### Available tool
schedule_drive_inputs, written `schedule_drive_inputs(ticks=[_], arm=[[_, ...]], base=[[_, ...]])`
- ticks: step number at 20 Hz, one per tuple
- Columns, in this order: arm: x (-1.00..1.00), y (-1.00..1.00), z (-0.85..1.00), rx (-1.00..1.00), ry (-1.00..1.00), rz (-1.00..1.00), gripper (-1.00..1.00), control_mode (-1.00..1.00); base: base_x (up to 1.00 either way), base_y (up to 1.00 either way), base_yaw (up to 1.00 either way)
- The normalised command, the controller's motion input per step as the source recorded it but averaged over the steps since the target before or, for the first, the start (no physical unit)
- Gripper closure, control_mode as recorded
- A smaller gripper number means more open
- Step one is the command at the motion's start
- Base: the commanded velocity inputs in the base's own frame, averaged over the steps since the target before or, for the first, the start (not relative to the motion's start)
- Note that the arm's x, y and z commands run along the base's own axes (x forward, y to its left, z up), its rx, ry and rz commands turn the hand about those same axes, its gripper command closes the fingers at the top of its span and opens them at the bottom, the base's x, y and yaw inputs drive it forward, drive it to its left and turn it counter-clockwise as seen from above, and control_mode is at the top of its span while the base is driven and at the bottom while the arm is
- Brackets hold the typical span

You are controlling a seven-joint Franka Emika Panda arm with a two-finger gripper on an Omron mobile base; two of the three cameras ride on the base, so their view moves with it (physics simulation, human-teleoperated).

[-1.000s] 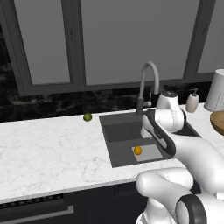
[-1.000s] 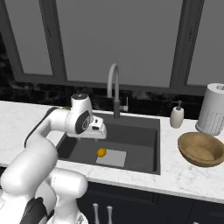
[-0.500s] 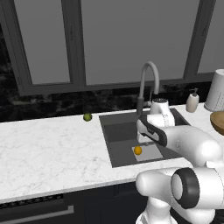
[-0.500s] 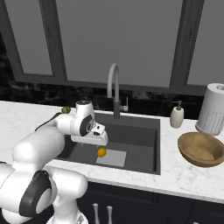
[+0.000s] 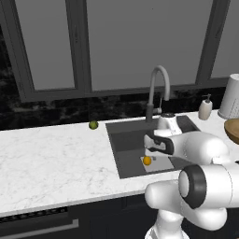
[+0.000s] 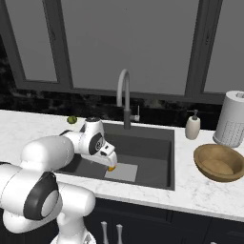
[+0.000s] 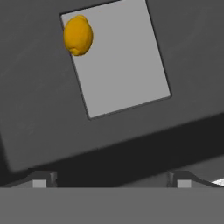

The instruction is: Pick the lemon from the sink and place it in the bowl. Then pick the bowl and place it in the microwave. Then close the microwave door and press the start button.

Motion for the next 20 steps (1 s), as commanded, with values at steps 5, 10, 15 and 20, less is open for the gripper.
schedule_drive_inputs(ticks=[5,10,15,20], arm=[[0.17,0.00,-0.06,0.00,0.08,-0.15,-1.00,-1.00],[0.10,0.00,-0.04,0.00,0.07,-0.11,-1.00,-1.00],[0.18,0.00,-0.16,0.00,0.03,-0.10,-1.00,-1.00],[0.21,0.03,-0.33,0.00,0.00,-0.04,-1.00,-1.00]], base=[[0.00,0.00,0.00],[0.00,0.00,0.00],[0.00,0.00,0.00],[0.00,0.00,0.00]])
